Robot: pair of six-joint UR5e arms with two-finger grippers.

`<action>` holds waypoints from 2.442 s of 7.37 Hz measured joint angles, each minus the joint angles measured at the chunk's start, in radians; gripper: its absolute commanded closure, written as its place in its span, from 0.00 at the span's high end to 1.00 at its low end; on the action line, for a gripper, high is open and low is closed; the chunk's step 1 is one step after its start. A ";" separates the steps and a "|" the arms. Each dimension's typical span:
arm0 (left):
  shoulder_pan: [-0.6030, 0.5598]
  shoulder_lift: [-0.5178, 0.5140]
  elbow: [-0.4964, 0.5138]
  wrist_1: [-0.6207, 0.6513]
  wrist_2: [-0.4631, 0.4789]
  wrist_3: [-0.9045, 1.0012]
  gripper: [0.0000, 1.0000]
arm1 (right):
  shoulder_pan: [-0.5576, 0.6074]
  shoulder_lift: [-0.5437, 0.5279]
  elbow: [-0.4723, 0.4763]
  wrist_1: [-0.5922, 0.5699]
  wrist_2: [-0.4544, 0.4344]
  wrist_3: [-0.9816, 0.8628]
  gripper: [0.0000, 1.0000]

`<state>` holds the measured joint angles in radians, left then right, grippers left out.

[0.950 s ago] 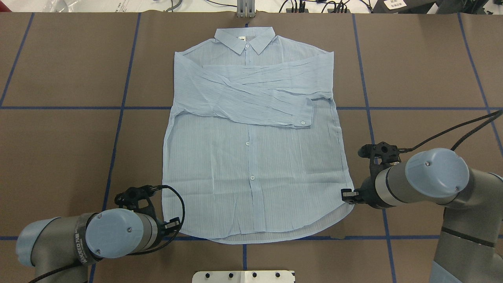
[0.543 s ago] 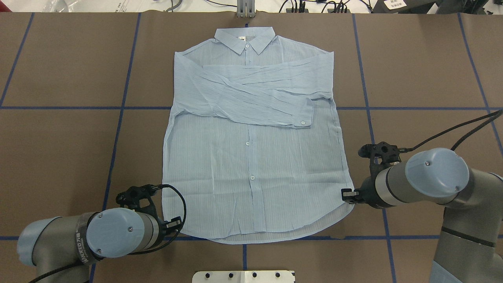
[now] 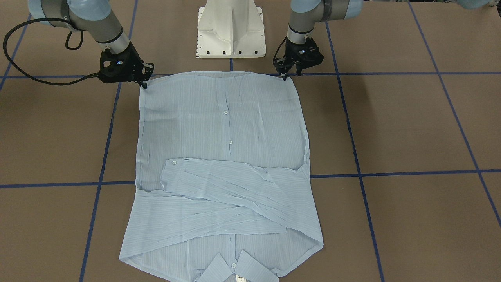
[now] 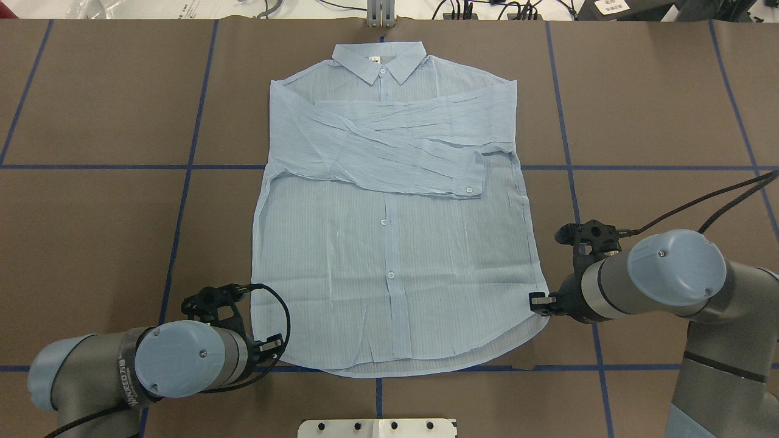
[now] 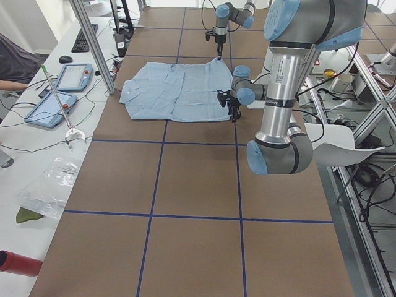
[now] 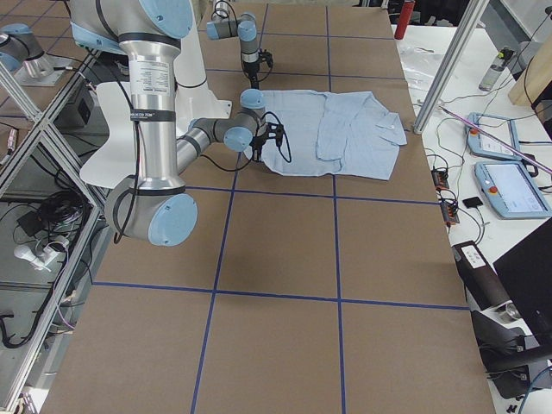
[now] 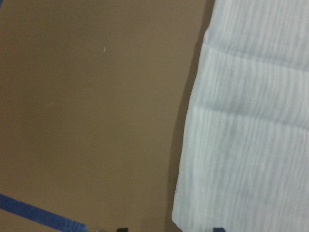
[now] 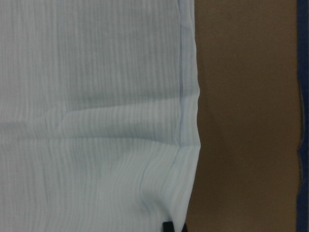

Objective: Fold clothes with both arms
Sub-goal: 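Close both grippers on the hem corners nearest the robot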

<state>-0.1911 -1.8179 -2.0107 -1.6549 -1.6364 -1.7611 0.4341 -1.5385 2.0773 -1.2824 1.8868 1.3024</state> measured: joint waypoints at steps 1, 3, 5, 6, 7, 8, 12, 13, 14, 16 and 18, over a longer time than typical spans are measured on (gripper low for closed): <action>-0.001 -0.004 0.001 0.000 0.001 0.000 0.58 | 0.000 0.000 -0.001 0.000 0.000 0.000 0.00; -0.003 -0.012 0.005 0.000 0.014 0.000 0.55 | 0.000 -0.001 -0.001 0.000 0.000 0.000 0.00; -0.005 -0.019 0.011 0.000 0.026 0.001 0.51 | 0.000 -0.001 -0.002 0.000 0.000 0.000 0.00; -0.007 -0.020 0.013 0.000 0.028 0.001 0.50 | 0.000 -0.002 -0.003 0.000 0.000 0.000 0.00; -0.009 -0.021 0.013 0.000 0.028 0.001 0.49 | 0.000 -0.001 -0.003 0.000 0.000 0.000 0.00; -0.010 -0.021 0.014 0.000 0.029 0.001 0.48 | 0.000 -0.001 -0.003 0.000 0.000 0.000 0.00; -0.011 -0.021 0.015 0.001 0.029 0.002 0.47 | 0.000 0.000 -0.003 0.000 0.000 0.000 0.00; -0.011 -0.021 0.017 0.001 0.029 0.002 0.47 | 0.000 -0.001 -0.003 0.000 0.000 0.000 0.00; -0.011 -0.021 0.020 0.001 0.029 0.002 0.43 | 0.000 -0.001 -0.003 0.000 0.000 0.000 0.00; -0.011 -0.021 0.025 0.001 0.028 0.002 0.18 | 0.000 -0.001 -0.001 0.000 0.000 0.000 0.00; -0.011 -0.021 0.023 0.001 0.027 0.002 0.00 | 0.001 0.000 0.001 0.000 0.000 0.000 0.00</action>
<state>-0.2025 -1.8392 -1.9872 -1.6537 -1.6095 -1.7591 0.4355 -1.5387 2.0780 -1.2824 1.8868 1.3024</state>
